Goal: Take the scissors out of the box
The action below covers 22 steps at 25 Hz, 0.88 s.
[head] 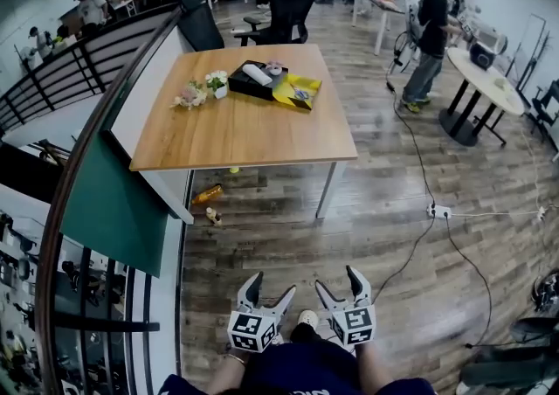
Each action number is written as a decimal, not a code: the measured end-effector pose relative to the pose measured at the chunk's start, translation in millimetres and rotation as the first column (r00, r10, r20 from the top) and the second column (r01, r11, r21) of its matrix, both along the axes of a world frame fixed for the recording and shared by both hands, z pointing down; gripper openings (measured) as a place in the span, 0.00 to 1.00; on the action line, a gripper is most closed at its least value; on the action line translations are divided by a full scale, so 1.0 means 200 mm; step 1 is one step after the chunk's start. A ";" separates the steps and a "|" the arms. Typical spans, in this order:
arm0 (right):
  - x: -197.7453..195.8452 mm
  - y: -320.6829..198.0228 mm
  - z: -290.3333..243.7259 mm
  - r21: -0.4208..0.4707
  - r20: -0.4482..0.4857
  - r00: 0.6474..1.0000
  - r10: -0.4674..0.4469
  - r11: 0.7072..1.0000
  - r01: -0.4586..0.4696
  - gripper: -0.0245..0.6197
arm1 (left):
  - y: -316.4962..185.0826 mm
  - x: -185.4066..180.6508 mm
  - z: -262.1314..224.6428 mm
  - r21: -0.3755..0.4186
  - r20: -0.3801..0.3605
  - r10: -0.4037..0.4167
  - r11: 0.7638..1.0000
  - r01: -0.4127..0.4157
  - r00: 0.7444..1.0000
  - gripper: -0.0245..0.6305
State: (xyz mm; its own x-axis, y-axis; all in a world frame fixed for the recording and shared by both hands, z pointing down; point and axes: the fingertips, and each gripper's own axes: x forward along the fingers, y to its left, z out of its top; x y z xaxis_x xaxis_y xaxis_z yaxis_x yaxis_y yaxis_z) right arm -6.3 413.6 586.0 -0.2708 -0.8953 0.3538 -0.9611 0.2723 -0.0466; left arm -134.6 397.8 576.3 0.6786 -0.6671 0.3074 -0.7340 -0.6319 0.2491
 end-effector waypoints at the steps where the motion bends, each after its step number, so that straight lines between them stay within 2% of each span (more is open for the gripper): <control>1: 0.01 -0.01 0.01 -0.002 -0.001 1.000 -0.006 1.000 0.006 0.58 | -0.01 0.01 0.00 0.001 0.004 -0.004 1.000 0.004 1.000 0.59; 9: 0.15 -0.15 0.04 -0.011 0.007 0.999 -0.043 0.999 0.043 0.62 | -0.12 0.15 0.01 0.018 0.031 -0.035 0.999 0.035 0.999 0.61; 13: 0.23 -0.20 0.05 -0.013 -0.003 0.998 -0.066 0.998 0.066 0.63 | -0.16 0.21 -0.01 0.037 0.009 -0.077 0.996 0.076 0.997 0.61; 16: 0.29 -0.24 0.04 -0.010 0.002 0.998 -0.058 0.998 0.058 0.63 | -0.19 0.27 -0.02 0.044 -0.002 -0.078 0.996 0.078 0.997 0.61; 22: 0.31 -0.28 0.06 -0.027 0.016 0.998 -0.053 0.998 0.054 0.63 | -0.23 0.28 0.02 0.021 0.018 -0.085 0.996 0.084 0.996 0.61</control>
State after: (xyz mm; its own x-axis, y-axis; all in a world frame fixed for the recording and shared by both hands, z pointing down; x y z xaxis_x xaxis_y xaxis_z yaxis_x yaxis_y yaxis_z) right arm 56.5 356.6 598.9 -0.3239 -0.8692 0.3737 -0.9442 0.3218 -0.0698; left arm -79.3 352.7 580.3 0.6137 -0.7281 0.3053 -0.7894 -0.5722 0.2222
